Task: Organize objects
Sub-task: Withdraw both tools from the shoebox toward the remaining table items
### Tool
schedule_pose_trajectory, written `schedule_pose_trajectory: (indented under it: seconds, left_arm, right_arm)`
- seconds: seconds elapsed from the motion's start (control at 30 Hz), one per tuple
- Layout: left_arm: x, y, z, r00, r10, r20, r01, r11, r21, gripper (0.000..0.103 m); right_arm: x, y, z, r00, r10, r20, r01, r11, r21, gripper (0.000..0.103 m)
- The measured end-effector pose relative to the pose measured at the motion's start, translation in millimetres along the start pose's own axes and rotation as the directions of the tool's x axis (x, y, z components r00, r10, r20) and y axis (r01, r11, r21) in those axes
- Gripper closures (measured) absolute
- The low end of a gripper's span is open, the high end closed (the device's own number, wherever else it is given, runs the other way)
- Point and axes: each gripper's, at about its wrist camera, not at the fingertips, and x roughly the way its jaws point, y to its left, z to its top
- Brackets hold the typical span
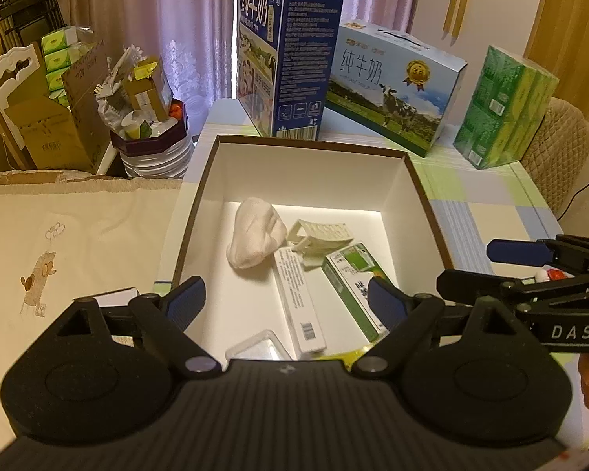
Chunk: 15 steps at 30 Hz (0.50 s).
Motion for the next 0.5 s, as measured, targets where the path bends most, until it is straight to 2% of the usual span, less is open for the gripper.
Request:
schedule_pose_trajectory:
  seconds: [0.5]
  left_arm:
    - [-33.0, -19.2, -38.5, 1.000, -0.026, -0.010, 0.026, 1.000, -0.012, 0.015]
  right_arm:
    - [-43.2, 7.1, -38.2, 1.000, -0.006, -0.011, 0.006, 1.000, 0.011, 0.027]
